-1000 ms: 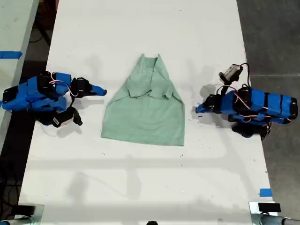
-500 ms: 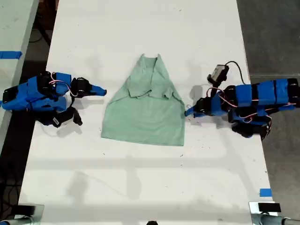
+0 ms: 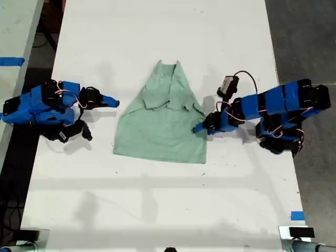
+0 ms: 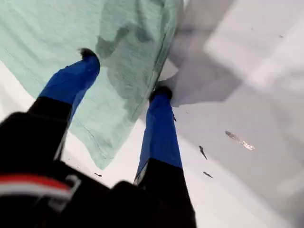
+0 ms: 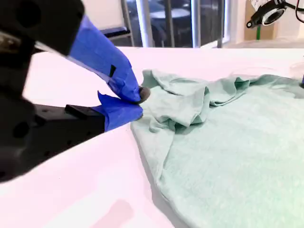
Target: Fold t shirt
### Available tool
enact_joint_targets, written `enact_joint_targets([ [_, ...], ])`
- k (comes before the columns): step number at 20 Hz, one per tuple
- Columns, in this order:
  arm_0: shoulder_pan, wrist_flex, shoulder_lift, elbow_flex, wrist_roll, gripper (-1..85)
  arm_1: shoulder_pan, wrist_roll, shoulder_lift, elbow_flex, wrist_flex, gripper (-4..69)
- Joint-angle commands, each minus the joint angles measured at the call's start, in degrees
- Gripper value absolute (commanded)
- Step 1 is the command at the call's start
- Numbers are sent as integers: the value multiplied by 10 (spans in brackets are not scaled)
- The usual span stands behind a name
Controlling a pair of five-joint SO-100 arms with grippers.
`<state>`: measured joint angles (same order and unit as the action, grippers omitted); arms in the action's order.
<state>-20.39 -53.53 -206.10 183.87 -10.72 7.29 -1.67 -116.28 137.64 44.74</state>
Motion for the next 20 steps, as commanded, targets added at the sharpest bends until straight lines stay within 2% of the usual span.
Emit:
enact_joint_targets([
  [1, 10, -1, -4, 0, 12, -2, -10, 29, 13, -22, -2, 6],
  [5, 10, -1, -4, 0, 12, -2, -12, 46, 28, -47, 16, 7],
  [9, 9, -1, -4, 0, 12, -2, -13, 81, 21, -156, 69, 7],
  [14, 9, -1, -4, 0, 12, -2, -38, 156, 151, -427, 91, 7],
  [20, 9, -1, -4, 0, 11, -2, -44, 206, 425, -738, 73, 7],
])
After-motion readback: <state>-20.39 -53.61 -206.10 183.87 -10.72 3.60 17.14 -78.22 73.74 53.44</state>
